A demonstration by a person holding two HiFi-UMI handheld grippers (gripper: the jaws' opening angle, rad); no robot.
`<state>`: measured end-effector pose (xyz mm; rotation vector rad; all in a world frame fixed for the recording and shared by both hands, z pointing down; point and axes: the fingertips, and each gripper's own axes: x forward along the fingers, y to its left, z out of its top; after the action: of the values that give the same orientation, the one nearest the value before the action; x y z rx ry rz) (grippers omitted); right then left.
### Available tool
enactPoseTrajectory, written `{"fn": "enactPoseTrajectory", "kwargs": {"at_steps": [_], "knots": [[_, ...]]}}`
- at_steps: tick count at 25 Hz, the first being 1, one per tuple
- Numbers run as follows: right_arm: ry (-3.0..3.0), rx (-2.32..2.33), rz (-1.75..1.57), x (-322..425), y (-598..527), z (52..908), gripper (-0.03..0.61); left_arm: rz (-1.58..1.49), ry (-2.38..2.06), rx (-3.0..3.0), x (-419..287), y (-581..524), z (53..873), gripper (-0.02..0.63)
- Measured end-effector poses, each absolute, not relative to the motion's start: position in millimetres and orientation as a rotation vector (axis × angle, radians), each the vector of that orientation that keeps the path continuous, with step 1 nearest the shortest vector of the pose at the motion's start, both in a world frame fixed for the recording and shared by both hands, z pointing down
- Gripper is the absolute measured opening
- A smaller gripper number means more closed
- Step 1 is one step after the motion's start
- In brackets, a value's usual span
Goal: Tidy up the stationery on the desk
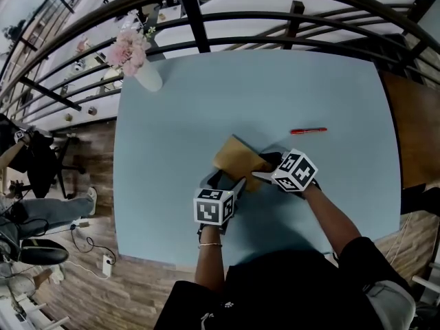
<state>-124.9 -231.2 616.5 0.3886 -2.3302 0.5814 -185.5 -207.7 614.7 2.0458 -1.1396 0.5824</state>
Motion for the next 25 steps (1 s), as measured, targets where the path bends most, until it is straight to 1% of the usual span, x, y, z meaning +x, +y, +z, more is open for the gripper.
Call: {"fn": "enactPoseTrajectory", "kwargs": {"at_steps": [25], "knots": [[-2.308, 0.505, 0.698, -111.5, -188.7, 619.3, 0.239, 0.617, -1.095, 2.088, -172.1, -196.3, 618.1, 0.328]]}}
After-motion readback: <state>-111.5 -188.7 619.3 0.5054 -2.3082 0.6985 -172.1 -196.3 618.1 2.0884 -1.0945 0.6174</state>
